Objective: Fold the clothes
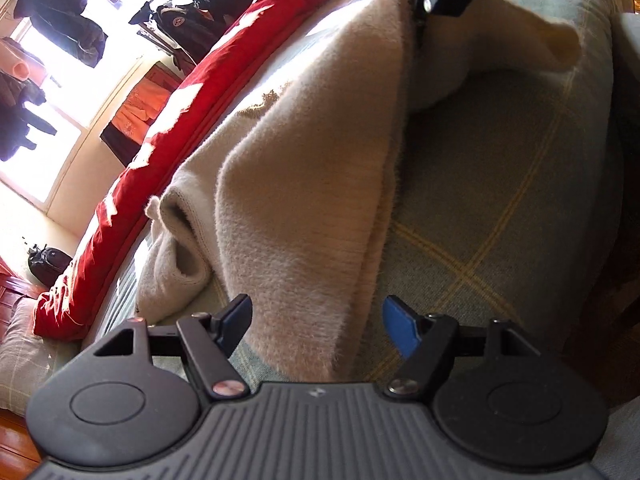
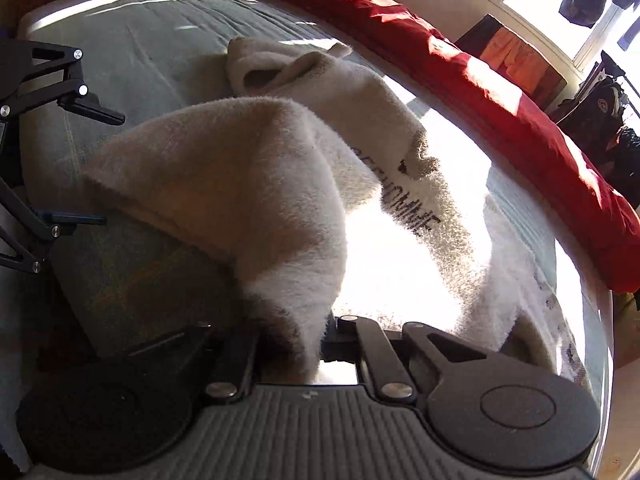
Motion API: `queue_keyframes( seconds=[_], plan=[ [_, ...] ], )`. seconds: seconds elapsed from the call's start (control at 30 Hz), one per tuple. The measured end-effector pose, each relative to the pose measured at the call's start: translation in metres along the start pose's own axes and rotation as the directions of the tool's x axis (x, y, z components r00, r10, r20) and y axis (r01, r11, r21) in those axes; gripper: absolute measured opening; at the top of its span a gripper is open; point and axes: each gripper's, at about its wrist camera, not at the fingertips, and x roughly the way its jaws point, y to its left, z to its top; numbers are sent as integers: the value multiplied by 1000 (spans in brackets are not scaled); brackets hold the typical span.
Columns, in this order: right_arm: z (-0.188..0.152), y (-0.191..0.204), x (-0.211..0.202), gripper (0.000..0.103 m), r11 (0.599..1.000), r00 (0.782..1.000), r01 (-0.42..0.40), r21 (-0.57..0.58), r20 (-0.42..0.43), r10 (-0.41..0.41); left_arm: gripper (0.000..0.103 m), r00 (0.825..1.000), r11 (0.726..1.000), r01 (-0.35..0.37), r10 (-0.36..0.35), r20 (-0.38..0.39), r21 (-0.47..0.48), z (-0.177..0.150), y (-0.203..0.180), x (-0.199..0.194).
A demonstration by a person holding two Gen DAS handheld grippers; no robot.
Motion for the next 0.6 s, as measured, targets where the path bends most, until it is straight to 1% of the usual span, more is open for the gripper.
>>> queue_keyframes(
  seconds=[0.13,0.23,0.3,0.4,0.47,0.6],
  plan=[
    [8,-36,-13,8,996,998,57,64,30,-59,73,999,995,-43,41,29,94,11,-15,13],
    [12,-60,-18,8,989,997,56,138,36,-62,73,997,985,-69,62,49,159,19,-26,21],
    [13,-71,-17,8,985,997,66,157,40,-73,73,995,976,-90,78,64,197,22,-32,23],
    [17,-86,-10,8,982,996,67,176,43,-75,74,993,968,-81,59,99,236,30,-41,16],
    [20,-91,-3,8,982,996,68,176,41,-77,79,992,968,-67,40,117,241,36,-46,15],
    [22,-96,5,8,981,997,60,184,37,-68,80,989,963,-103,71,133,250,50,-60,33]
  ],
)
